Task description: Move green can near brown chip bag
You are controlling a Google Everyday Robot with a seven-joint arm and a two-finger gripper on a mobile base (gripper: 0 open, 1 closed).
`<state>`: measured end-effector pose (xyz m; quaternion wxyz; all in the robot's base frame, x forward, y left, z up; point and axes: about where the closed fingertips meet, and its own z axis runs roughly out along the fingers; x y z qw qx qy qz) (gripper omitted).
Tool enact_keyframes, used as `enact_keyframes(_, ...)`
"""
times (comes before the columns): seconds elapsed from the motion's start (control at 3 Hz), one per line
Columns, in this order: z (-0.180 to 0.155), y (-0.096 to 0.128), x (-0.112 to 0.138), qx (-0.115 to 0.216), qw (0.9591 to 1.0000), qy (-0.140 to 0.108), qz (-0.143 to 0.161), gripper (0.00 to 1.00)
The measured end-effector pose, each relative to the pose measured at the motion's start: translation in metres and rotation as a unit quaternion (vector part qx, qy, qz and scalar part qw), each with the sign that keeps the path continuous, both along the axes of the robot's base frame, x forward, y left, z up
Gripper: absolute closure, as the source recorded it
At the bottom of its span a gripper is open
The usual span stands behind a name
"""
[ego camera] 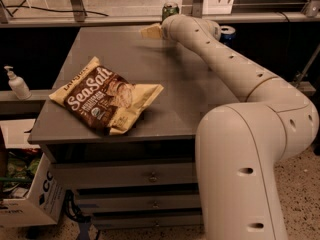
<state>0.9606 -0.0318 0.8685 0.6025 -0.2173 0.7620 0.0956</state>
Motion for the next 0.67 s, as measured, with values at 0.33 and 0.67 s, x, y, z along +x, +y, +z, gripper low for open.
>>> enact_keyframes(0.33, 0.000, -0.004, 0.014, -0.001, 0.9998, -0.018, -0.012, 0.18)
enact_keyframes(0.67, 0.000, -0.015, 0.021, -0.006, 0.9992, -0.030, -0.025, 0.41)
